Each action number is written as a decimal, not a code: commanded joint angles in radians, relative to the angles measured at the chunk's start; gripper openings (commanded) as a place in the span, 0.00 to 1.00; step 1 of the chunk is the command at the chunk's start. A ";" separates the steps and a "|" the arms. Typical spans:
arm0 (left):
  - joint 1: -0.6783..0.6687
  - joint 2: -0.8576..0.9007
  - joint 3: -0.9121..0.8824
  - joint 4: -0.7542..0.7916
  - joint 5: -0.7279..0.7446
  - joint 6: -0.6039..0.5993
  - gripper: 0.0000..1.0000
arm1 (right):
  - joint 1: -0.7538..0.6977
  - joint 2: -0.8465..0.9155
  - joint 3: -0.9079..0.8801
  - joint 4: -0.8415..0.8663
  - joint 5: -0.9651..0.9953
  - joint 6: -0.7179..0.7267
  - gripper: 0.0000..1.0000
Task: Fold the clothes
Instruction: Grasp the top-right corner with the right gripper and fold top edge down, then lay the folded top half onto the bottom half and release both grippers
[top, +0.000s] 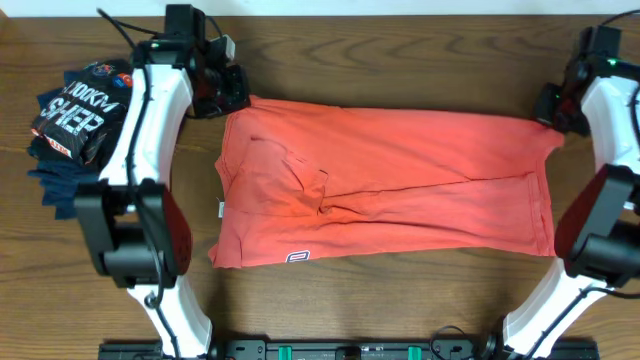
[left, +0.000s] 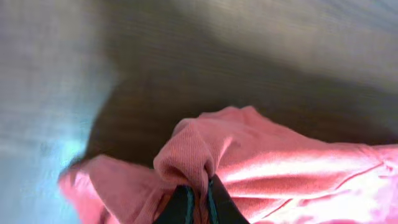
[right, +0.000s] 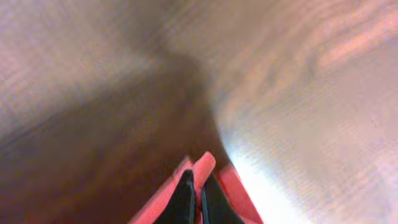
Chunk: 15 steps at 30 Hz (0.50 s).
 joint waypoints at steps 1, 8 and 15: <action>0.011 -0.045 0.013 -0.079 -0.020 0.016 0.06 | -0.021 -0.027 -0.002 -0.085 0.055 0.019 0.01; 0.008 -0.057 -0.013 -0.339 -0.021 0.097 0.06 | -0.022 -0.060 -0.002 -0.313 0.055 0.018 0.01; 0.008 -0.057 -0.135 -0.419 -0.053 0.146 0.06 | -0.022 -0.066 -0.002 -0.410 0.112 -0.005 0.01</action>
